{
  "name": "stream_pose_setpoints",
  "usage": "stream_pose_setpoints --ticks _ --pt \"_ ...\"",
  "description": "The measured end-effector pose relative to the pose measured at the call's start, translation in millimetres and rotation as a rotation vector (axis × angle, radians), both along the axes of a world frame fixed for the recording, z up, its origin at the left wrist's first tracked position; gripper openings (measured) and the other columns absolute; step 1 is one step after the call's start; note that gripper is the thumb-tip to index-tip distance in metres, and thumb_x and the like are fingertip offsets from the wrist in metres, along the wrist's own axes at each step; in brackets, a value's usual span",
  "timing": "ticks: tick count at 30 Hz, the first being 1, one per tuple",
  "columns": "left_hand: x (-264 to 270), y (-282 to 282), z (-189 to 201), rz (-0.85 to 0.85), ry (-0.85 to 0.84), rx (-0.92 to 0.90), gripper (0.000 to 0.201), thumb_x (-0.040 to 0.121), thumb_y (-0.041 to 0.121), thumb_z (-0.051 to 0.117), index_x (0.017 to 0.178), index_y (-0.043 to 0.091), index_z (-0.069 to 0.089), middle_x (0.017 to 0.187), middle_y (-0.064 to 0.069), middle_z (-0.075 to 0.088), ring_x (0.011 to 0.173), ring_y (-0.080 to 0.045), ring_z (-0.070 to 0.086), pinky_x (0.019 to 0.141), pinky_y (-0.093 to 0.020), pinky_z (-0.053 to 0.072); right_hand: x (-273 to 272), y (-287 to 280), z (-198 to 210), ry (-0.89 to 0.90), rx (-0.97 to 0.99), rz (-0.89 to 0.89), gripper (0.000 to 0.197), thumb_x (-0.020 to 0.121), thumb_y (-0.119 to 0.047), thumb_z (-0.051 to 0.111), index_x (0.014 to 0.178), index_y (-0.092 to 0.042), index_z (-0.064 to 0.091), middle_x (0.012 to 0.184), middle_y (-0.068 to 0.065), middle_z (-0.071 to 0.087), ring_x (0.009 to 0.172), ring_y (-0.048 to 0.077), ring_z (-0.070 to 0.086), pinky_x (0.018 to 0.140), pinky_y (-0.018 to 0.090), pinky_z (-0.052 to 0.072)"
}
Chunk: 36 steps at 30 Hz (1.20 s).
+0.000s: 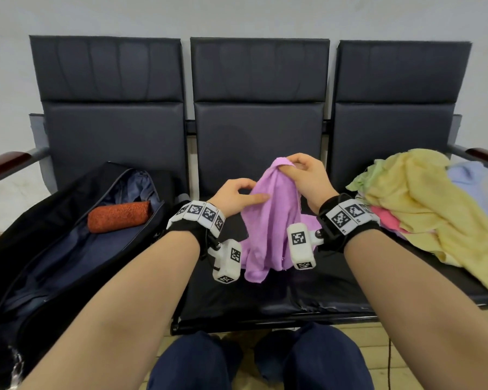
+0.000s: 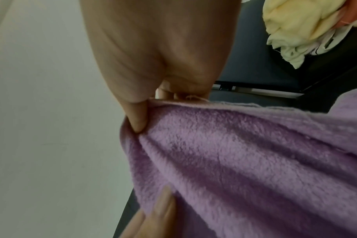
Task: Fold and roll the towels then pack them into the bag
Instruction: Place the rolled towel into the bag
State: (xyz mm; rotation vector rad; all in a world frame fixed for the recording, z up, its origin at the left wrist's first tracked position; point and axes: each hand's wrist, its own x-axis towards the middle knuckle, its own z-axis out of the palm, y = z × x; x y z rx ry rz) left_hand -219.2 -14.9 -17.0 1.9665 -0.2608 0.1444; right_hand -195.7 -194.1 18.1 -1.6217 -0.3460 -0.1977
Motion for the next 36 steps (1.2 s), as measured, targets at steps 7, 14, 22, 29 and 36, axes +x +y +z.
stream_pose_setpoints --ticks 7,14,22,29,36 --pt "0 11 -7 0.114 0.110 -0.268 0.030 0.079 0.011 0.076 0.067 0.016 0.049 0.069 0.001 0.054 0.069 -0.014 0.054 0.064 -0.025 0.045 14 -16 -10 0.029 0.052 -0.182 0.006 0.087 -0.013 0.067 0.082 -0.015 0.068 0.079 -0.001 0.067 0.074 0.009 0.062 0.071 0.023 0.051" --pt "-7 18 17 0.211 0.038 -0.535 0.007 0.094 0.017 0.059 0.094 0.011 0.063 0.085 -0.004 0.063 0.077 -0.015 0.058 0.079 -0.031 0.052 24 -17 -26 0.062 -0.034 -0.159 0.014 0.090 -0.012 0.064 0.101 -0.009 0.073 0.094 0.000 0.070 0.091 0.015 0.064 0.083 0.029 0.054" --pt "-5 32 50 0.422 -0.228 -0.601 0.008 0.093 0.020 0.061 0.094 0.013 0.065 0.080 0.002 0.062 0.075 -0.012 0.056 0.077 -0.031 0.052 35 -13 -53 0.004 -0.407 -0.298 0.017 0.089 -0.014 0.062 0.100 -0.012 0.075 0.088 0.004 0.070 0.085 0.017 0.064 0.079 0.030 0.051" --pt "0 64 66 0.650 -0.383 -0.610 0.009 0.092 0.024 0.061 0.089 0.017 0.067 0.082 0.007 0.063 0.079 -0.008 0.058 0.084 -0.028 0.050 33 -21 -63 0.140 -0.604 -0.388 0.015 0.087 -0.020 0.061 0.078 -0.016 0.073 0.070 0.007 0.062 0.078 0.031 0.061 0.069 0.031 0.048" --pt "-2 53 60 0.585 -0.249 -0.162 0.012 0.088 0.011 0.062 0.086 0.003 0.069 0.083 -0.003 0.060 0.081 -0.010 0.050 0.071 -0.019 0.041 28 14 -21 0.027 -0.444 -0.141 0.028 0.081 -0.018 0.074 0.062 -0.017 0.054 0.065 -0.005 0.055 0.064 0.011 0.050 0.064 0.023 0.040"
